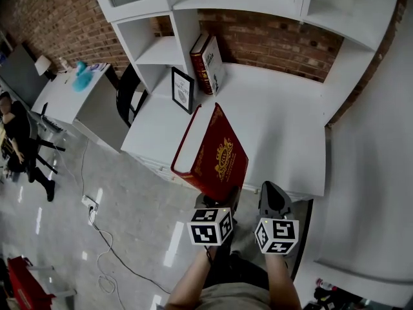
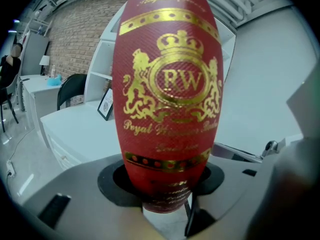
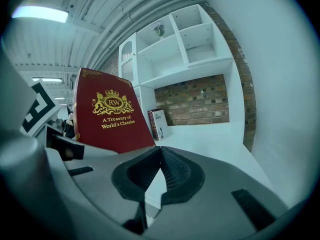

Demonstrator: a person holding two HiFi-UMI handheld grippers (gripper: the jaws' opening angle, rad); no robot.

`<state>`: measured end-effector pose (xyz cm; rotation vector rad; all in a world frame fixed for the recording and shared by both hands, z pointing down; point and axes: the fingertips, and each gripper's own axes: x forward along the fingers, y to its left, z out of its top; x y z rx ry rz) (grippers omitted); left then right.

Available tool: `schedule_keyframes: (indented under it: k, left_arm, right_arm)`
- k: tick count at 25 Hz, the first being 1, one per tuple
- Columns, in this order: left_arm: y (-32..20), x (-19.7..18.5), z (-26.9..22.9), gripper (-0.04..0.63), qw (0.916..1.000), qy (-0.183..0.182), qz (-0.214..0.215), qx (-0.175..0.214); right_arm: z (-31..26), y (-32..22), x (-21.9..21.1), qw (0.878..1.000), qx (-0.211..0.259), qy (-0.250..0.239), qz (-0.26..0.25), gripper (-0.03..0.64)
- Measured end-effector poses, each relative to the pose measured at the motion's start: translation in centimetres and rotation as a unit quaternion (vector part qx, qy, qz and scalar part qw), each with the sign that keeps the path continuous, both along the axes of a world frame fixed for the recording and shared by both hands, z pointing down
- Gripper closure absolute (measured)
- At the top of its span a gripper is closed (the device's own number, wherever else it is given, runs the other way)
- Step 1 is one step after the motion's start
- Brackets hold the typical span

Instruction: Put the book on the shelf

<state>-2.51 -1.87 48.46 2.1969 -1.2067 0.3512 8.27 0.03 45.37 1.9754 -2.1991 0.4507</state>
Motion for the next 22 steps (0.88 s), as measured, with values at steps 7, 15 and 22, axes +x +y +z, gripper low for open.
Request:
schedule_keyframes:
  k: [7, 15, 22]
  left_arm:
    - [-5.3, -0.1, -0.2, 0.353, 0.9998, 0.0, 0.018, 0.001]
    - [-10.8, -0.1, 0.3, 0.353, 0.9991, 0.0, 0.043, 0.0]
    - [-14.2, -0.1, 1.3, 0.353, 0.9985, 0.001, 0.053, -0.012]
  right_arm:
    - [-0.1, -5.0, -0.1, 1.0, -0.003, 0.001, 0.019, 0.6]
    - [0.1, -10.4, -0.5, 0.999, -0.001, 0.002, 0.038, 0.6]
    - [0.9, -13.1, -0.5, 0.999, -0.013, 0.006, 0.048, 0.6]
